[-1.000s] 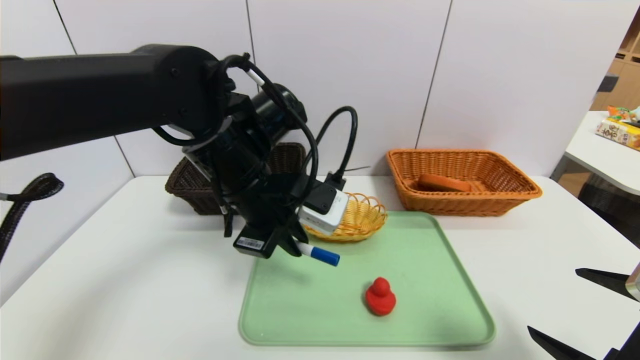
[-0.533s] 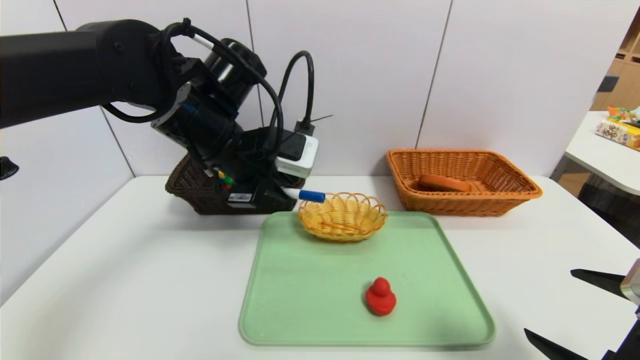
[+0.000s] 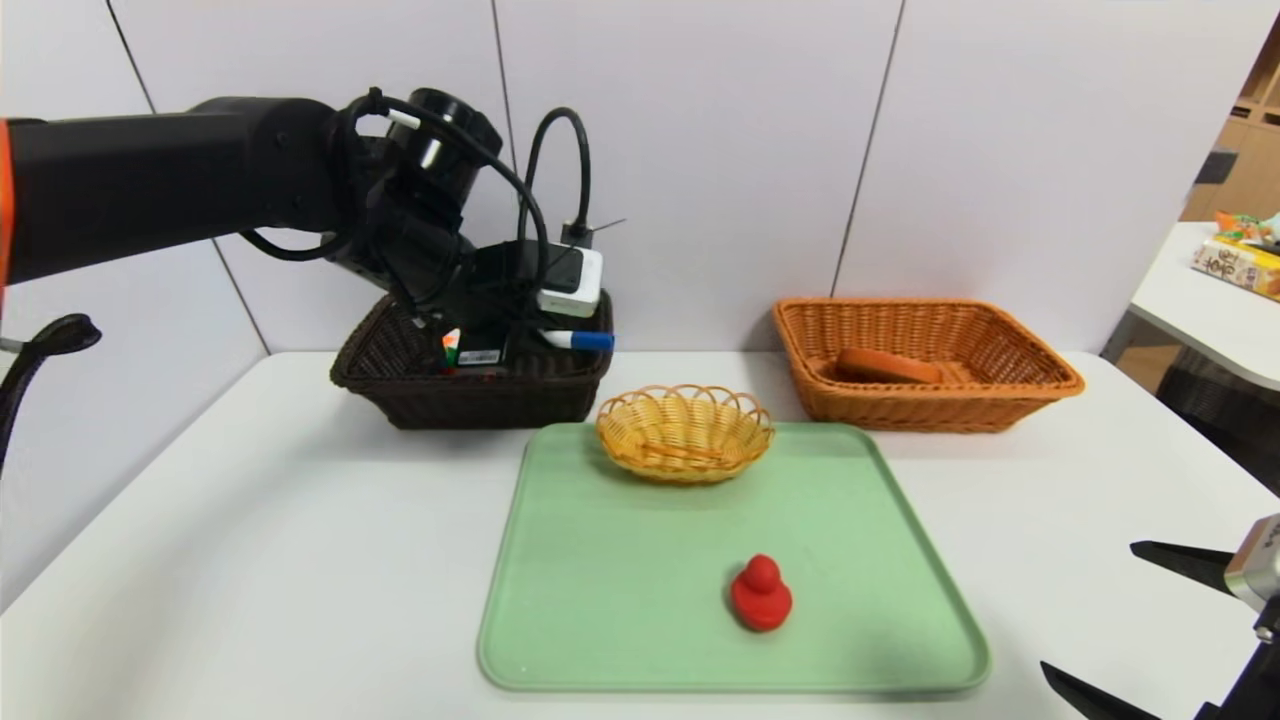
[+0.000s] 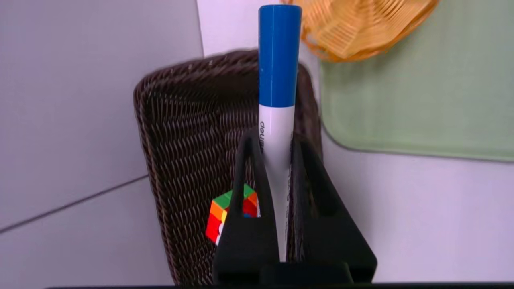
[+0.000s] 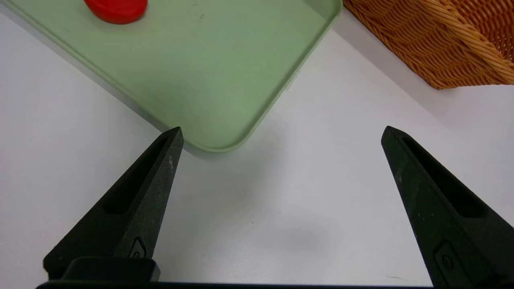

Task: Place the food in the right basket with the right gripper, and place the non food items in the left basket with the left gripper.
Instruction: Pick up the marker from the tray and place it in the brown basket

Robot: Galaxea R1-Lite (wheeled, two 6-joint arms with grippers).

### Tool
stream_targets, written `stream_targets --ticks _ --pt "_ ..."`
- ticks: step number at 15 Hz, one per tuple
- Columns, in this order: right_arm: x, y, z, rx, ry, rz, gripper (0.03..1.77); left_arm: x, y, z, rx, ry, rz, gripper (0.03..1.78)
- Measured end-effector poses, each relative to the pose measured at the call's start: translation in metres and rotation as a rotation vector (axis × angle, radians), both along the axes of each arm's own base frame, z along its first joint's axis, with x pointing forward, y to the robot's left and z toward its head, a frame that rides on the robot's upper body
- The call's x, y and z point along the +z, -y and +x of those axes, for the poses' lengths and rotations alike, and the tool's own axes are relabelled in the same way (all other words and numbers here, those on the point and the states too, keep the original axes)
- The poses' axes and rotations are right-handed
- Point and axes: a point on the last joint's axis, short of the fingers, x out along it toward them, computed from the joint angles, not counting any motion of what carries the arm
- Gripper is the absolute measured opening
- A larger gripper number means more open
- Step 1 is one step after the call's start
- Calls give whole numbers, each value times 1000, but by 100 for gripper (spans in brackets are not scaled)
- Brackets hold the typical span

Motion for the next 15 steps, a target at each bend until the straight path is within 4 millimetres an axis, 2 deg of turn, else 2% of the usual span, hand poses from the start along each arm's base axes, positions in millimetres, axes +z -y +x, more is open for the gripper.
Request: stream_targets --ticks 6,13,14,15 --pt "-2 0 -1 -1 -4 -3 170 -22 -13 32 97 41 23 17" --pt "-3 1 -1 1 -6 -11 170 -42 -24 50 135 7 40 17" --pt "-3 1 -1 1 -6 -11 170 -43 -25 51 135 5 42 27" --pt "-3 1 -1 0 -6 -11 170 -45 -26 51 130 7 48 45"
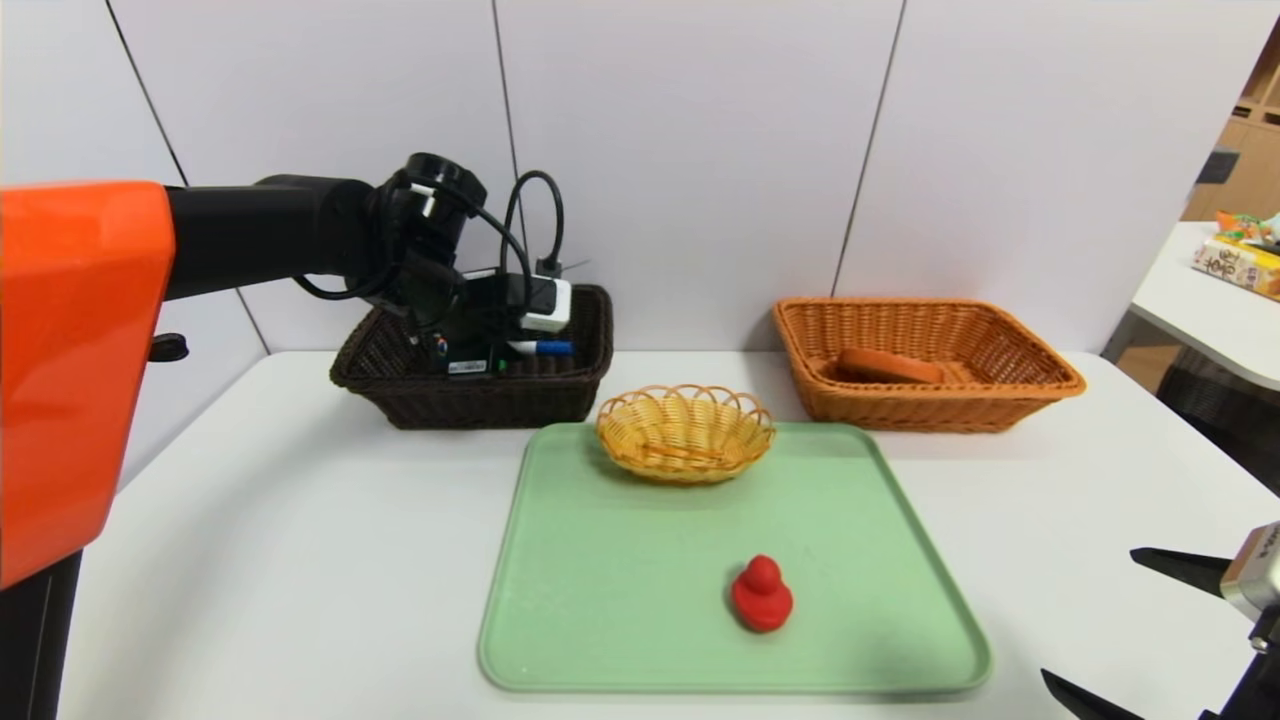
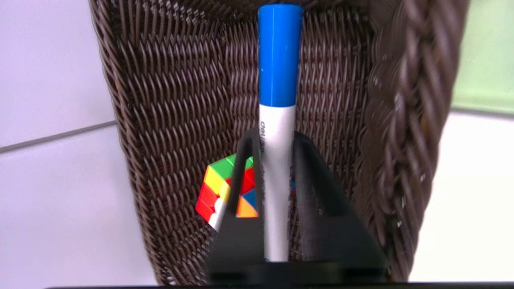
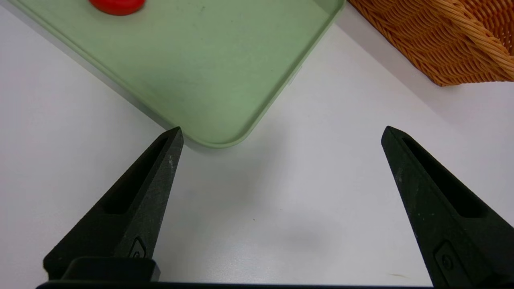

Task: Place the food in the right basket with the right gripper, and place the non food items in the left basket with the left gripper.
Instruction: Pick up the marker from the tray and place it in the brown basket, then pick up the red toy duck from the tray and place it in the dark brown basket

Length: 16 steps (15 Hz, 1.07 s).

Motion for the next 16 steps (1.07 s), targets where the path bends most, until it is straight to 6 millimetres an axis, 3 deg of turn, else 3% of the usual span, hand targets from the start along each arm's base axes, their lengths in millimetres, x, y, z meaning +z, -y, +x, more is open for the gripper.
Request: stream_targets --ticks 3,7,10,14,16 --pt "-1 0 0 -1 -1 -1 170 -2 1 1 -3 -3 1 85" --pt "-2 1 -1 -1 -4 -2 170 1 0 0 -1 0 -6 119" --pt "-2 1 -1 0 -4 -3 170 14 -2 -13 40 -32 -45 135" --pt "-3 1 -2 3 -8 -5 170 50 6 -51 123 -94 -181 149" --pt "-3 -1 -2 17 -9 -6 170 66 8 -60 134 -48 -241 153"
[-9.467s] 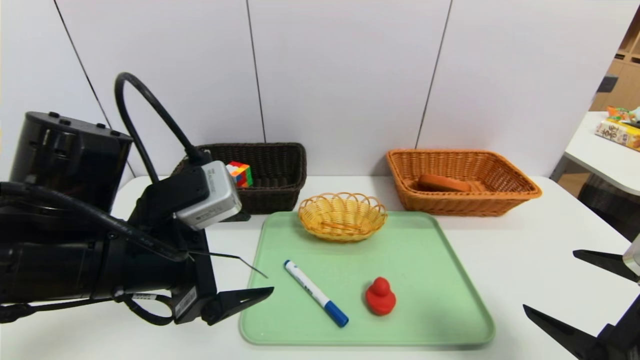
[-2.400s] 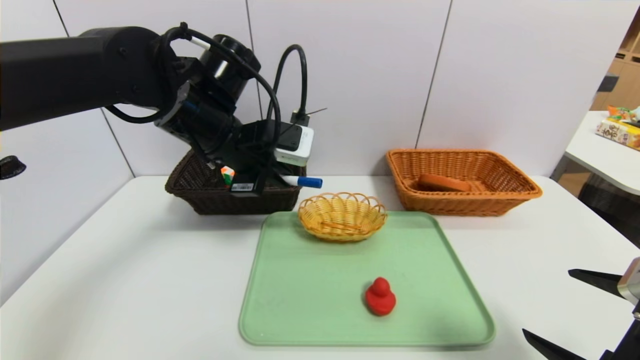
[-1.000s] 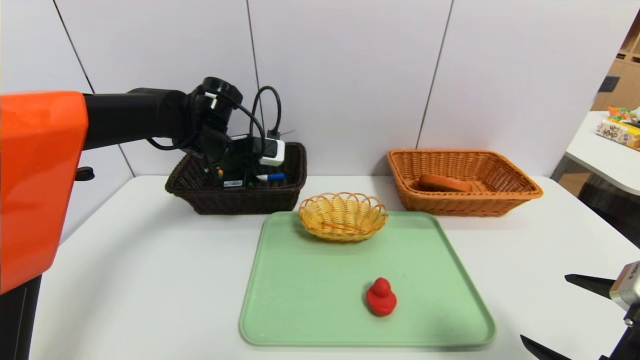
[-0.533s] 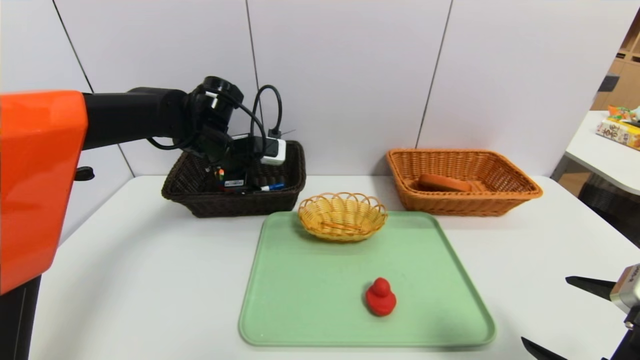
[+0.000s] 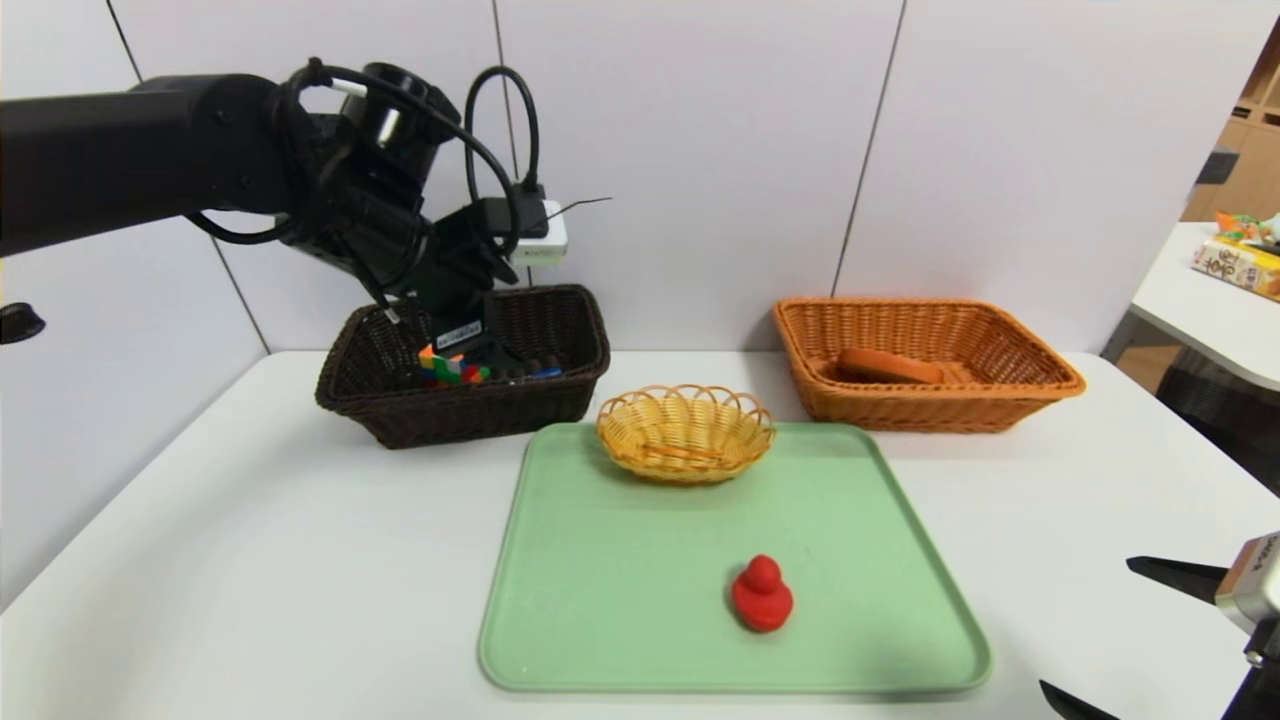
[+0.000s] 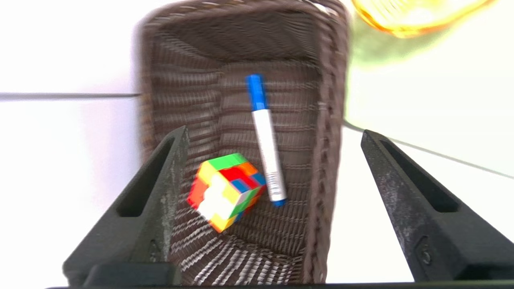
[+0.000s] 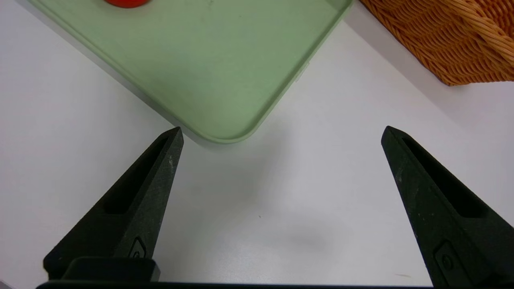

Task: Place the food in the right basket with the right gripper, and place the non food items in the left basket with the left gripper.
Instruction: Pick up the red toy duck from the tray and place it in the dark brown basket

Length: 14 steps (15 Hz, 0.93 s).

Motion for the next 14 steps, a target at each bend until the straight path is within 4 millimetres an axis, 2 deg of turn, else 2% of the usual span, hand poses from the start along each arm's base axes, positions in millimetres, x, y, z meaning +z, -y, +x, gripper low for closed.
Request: stream_targets --ticks 3,6,9,11,14 --pt "2 -1 0 15 6 -3 170 19 1 -7 9 84 -60 159" --pt "2 -2 0 17 8 -2 170 31 -2 -25 57 43 -131 163" --pt "2 -1 -1 14 11 5 170 44 7 -50 146 -49 -274 165" --pt "3 -1 -2 13 14 10 170 46 13 -73 220 -130 -346 166" --pt "5 -2 -2 25 22 13 170 38 8 -99 288 -181 -406 167"
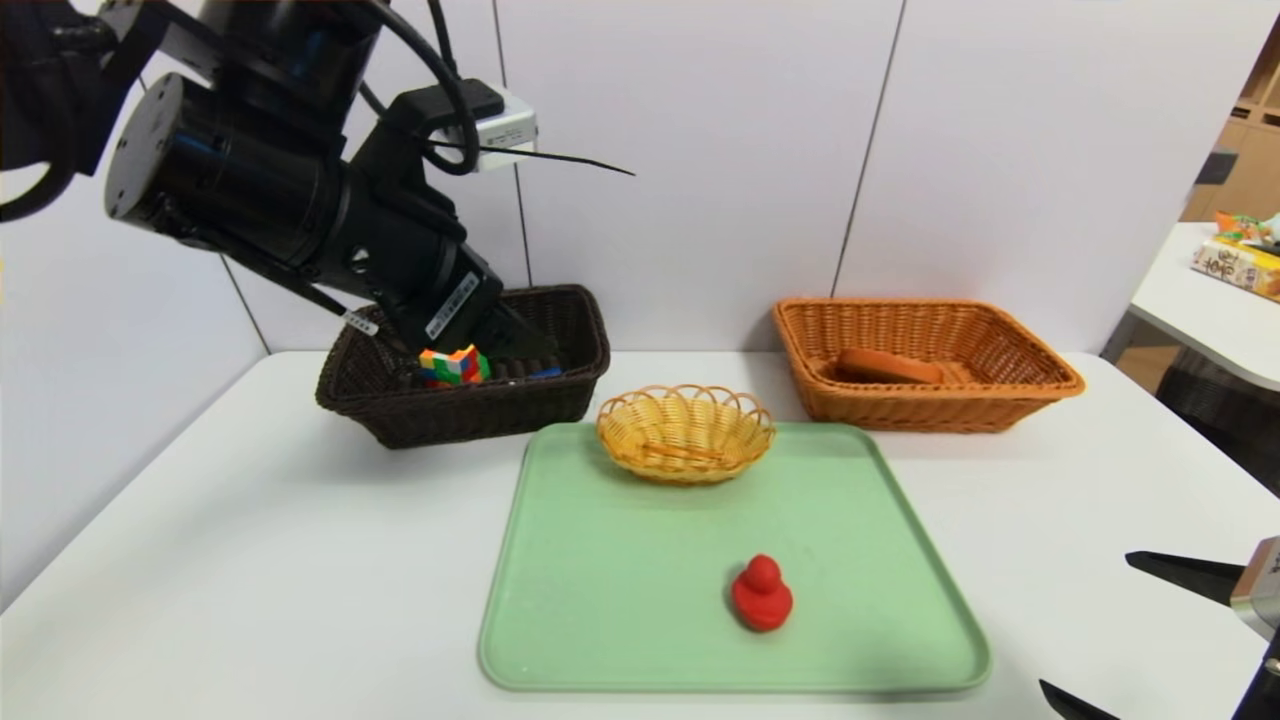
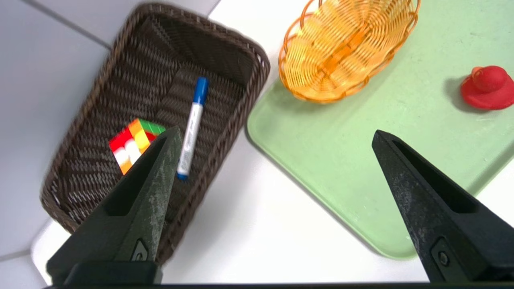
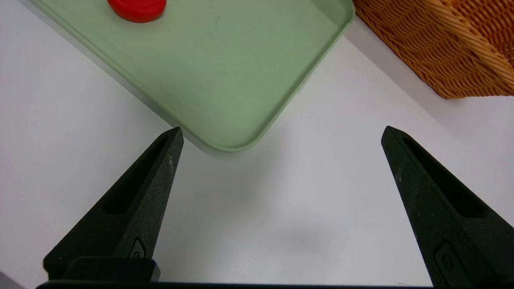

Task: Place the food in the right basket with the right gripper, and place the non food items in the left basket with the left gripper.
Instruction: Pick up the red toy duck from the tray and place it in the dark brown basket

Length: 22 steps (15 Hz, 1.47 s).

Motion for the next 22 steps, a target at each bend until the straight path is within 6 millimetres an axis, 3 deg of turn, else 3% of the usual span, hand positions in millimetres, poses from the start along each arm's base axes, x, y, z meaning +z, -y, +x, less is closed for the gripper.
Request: stream_targets --ticks 9,13,17,22 --pt "8 -5 5 9 1 23 170 -70 -37 -75 259 30 -114 169" --pt "18 -12 16 4 30 69 170 -101 -58 -111 359 31 -146 169" --pt "26 -26 32 15 46 100 170 -113 -72 -133 396 30 -177 169" --pt "38 -55 55 -54 21 187 170 -120 -79 -143 407 24 -189 169"
